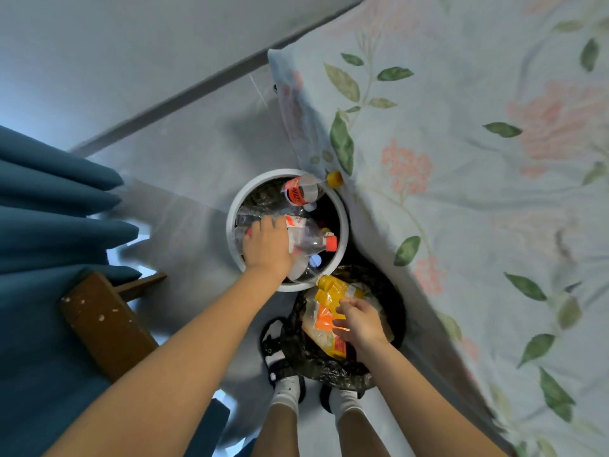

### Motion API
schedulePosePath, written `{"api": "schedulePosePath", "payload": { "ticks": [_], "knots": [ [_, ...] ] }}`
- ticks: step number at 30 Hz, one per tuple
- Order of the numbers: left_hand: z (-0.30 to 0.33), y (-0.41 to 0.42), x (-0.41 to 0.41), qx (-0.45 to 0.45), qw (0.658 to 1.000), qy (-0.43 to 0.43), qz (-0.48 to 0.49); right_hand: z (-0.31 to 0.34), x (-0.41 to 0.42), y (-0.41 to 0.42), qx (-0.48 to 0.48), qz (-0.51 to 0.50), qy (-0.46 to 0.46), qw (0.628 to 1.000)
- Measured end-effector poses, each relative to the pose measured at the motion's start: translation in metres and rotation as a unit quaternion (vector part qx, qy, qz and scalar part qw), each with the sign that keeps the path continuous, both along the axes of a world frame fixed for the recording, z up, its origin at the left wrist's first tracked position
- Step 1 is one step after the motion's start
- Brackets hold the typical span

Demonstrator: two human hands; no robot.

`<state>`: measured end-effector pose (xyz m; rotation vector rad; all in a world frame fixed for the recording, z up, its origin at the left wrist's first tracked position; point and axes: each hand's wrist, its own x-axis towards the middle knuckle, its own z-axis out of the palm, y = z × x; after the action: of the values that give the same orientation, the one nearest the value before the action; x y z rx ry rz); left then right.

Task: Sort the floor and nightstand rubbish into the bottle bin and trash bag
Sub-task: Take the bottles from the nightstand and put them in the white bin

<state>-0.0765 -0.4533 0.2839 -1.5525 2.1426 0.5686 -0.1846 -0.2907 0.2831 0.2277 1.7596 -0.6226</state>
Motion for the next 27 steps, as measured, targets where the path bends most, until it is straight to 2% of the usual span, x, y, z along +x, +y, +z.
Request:
{"api": "schedulePosePath", "payload": {
  "ticks": [5,10,16,20,27],
  "knots": [
    [0.052,0.032,-0.014,0.056,0.997,0.047,-0.006,0.022,-0.013,0.04,0.0,0.071,0.036,0.997],
    [0.104,0.089,-0.039,-0.043,0.978,-0.007,-0.202,0.067,-0.035,0.107,-0.041,0.16,0.099,0.981],
    [0.15,0.168,-0.102,-0.013,0.945,-0.006,-0.328,0.125,-0.074,0.196,-0.027,0.251,0.214,0.944],
    [0.176,0.228,-0.142,-0.007,0.9,0.023,-0.436,0.153,-0.089,0.265,0.002,0.219,0.3,0.929],
    [0.202,0.352,-0.175,-0.016,0.818,0.049,-0.573,0.171,-0.085,0.418,0.059,0.131,0.367,0.919]
  ]
}}
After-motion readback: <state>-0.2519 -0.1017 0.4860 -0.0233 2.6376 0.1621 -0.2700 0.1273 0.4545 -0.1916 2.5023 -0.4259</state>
